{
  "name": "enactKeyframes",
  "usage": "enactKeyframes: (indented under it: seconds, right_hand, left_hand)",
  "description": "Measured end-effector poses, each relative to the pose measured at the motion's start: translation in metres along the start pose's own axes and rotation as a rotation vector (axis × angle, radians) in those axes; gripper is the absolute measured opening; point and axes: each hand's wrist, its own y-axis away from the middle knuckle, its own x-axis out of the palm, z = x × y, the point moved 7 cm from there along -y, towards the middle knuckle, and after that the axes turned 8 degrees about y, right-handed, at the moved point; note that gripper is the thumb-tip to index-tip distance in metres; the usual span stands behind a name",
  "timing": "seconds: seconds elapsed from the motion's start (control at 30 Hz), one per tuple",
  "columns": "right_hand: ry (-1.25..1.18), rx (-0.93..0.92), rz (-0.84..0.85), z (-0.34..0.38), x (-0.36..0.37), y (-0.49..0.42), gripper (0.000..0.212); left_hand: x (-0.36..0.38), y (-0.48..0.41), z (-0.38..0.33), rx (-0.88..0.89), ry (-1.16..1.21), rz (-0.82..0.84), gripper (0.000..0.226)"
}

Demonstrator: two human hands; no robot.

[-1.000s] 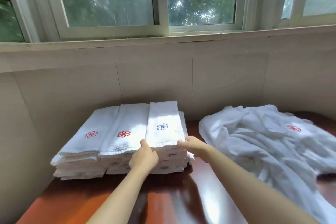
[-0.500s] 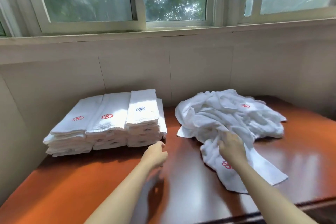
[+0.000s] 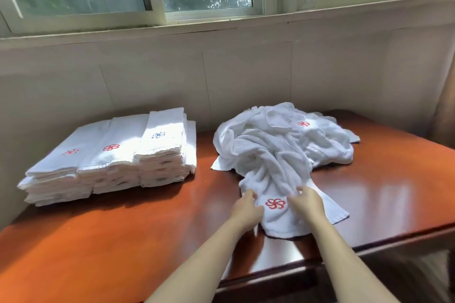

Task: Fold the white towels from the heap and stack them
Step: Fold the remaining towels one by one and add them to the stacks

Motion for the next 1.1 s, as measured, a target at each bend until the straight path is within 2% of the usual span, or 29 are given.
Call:
enactKeyframes:
  seconds: [0.03,0.17,0.23,0.33,0.43,0.47,0.53,0.67,0.73,0.83,0.93,1.0,1.1]
  right_hand:
    - [0.059,-0.01,0.012,0.002,0.003,0.0,0.015]
    - [0.201,0.059,-0.042,0.0,0.0,-0.001,0.021]
    - [0.217,0.024,-0.029,0.002,0.001,-0.002,0.024]
    - [-0.01,-0.002,-0.025,0.008,0.002,0.001,0.021]
    - [-0.247,-0.017,-0.033,0.017,0.001,0.01,0.032]
    - [-0.277,-0.042,0.0,0.023,0.003,0.014,0.038]
    - [-0.281,-0.126,0.125,0.038,0.012,0.026,0.046]
    - [-0.253,-0.329,0.498,0.069,0.035,0.062,0.042]
    - [-0.206,-0.386,0.586,0.078,0.042,0.075,0.038]
    - [-0.178,-0.415,0.597,0.084,0.046,0.082,0.032]
    - [-0.051,-0.479,0.45,0.089,0.047,0.078,0.012]
    - [0.167,-0.55,0.326,0.09,0.052,0.074,0.014]
    - [0.247,-0.556,0.298,0.091,0.07,0.073,0.015]
  left_hand:
    - [-0.001,-0.001,0.0,-0.002,0.0,-0.009,0.034]
    - [-0.003,-0.002,0.005,-0.001,0.048,-0.003,0.025]
    - [-0.004,-0.002,0.005,0.005,0.06,0.011,0.024]
    - [-0.004,-0.002,0.003,0.008,0.078,0.024,0.025]
    - [-0.006,-0.002,0.002,-0.031,0.163,-0.005,0.012]
    - [-0.008,-0.003,0.003,-0.05,0.2,-0.035,0.007]
    - [-0.016,-0.006,0.008,-0.06,0.253,-0.119,0.013]
    - [-0.029,-0.002,0.026,-0.126,0.34,-0.201,0.028]
    - [-0.039,0.0,0.031,-0.104,0.291,-0.185,0.025]
    - [-0.063,0.003,0.04,-0.016,0.13,-0.155,0.03]
    - [-0.109,0.013,0.065,-0.008,-0.152,-0.256,0.027]
    - [-0.144,0.024,0.087,-0.067,-0.292,-0.34,0.026]
    - [-0.194,0.047,0.125,-0.19,-0.406,-0.458,0.029]
